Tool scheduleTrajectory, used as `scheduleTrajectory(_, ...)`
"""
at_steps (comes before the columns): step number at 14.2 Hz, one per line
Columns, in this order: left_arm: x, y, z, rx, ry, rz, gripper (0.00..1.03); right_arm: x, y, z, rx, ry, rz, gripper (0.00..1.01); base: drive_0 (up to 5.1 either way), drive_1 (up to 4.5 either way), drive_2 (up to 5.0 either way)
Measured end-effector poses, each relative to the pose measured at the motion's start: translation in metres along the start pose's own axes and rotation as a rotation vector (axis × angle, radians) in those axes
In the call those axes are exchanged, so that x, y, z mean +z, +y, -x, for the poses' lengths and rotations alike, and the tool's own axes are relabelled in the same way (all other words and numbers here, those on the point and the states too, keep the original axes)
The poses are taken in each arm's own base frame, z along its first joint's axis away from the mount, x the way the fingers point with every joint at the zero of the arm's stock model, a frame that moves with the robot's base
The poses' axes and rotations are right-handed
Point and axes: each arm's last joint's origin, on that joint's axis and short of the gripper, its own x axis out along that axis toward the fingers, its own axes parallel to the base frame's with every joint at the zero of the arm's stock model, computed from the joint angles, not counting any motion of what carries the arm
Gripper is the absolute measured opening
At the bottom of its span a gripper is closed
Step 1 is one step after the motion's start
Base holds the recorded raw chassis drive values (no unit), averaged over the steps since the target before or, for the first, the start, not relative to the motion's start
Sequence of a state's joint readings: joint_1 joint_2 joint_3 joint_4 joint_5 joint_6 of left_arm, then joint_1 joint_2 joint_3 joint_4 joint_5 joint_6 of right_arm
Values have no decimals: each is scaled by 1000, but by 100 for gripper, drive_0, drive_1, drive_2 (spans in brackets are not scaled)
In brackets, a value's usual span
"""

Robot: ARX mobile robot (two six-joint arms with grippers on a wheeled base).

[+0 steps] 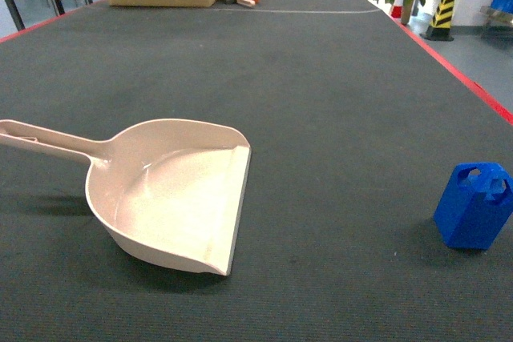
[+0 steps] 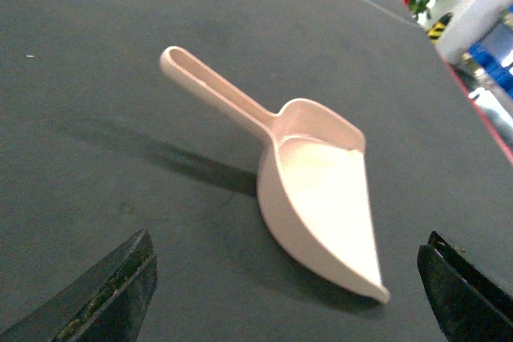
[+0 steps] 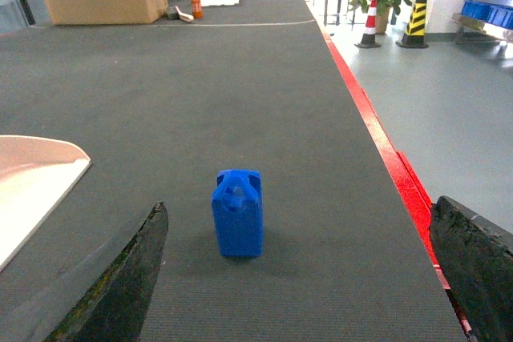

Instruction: Place part in tray to right shelf

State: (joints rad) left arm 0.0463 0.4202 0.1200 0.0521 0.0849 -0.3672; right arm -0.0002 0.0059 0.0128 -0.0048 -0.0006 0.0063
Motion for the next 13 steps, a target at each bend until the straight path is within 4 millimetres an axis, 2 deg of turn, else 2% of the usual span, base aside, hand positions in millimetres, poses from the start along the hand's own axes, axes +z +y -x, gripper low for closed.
scheduleTrajectory(1, 11, -4, -16, -44, -2, 87, 98, 0, 0, 0, 0, -1, 0, 98, 0, 0, 0)
scheduleTrajectory(2, 14, -5, -23, -51, -2, 120, 98, 0, 0, 0, 0, -1, 0, 98, 0, 0, 0)
scheduleTrajectory(5, 19, -7, -38, -68, 2, 183, 98, 0, 0, 0, 0, -1, 0, 98, 0, 0, 0)
scheduleTrajectory(8, 23, -8, -60, -81, 17, 250, 98, 0, 0, 0, 0, -1, 0, 98, 0, 0, 0)
scheduleTrajectory(9, 25, -7, -73, -78, 23, 287, 98, 0, 0, 0, 0, -1, 0, 98, 0, 0, 0)
scheduleTrajectory(11, 25, -3, -117, -68, 58, 390, 98, 0, 0, 0, 0, -1, 0, 98, 0, 0, 0)
scheduleTrajectory(13, 9, 17, -202, 23, 138, 542, 98, 0, 0, 0, 0, 0, 0, 98, 0, 0, 0)
